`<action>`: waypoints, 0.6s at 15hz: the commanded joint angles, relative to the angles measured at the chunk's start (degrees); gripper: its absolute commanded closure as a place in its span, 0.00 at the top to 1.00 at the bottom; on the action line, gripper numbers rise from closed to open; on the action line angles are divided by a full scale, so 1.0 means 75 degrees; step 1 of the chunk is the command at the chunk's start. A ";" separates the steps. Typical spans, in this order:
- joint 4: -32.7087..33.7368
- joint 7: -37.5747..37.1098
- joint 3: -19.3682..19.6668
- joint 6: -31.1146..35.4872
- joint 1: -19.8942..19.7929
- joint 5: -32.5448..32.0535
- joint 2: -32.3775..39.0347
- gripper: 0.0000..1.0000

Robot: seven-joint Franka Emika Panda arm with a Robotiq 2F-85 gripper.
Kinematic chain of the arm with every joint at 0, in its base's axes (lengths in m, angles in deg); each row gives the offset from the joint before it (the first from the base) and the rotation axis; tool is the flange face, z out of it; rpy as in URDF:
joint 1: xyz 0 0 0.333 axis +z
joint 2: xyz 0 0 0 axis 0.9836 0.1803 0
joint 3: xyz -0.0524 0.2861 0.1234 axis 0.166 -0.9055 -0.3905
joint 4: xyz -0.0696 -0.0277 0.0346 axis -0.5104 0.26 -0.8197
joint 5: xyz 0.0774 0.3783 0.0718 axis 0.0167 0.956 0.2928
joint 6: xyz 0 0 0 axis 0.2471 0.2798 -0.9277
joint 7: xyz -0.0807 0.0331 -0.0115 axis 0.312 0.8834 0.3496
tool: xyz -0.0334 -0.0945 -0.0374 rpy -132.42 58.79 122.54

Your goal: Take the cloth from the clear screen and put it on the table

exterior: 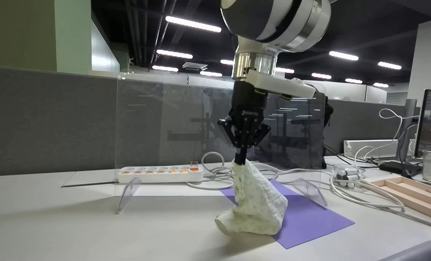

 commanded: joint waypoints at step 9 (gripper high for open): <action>0.0053 -0.0477 -0.0057 -0.0302 -0.0140 -0.0600 -0.0433 0.80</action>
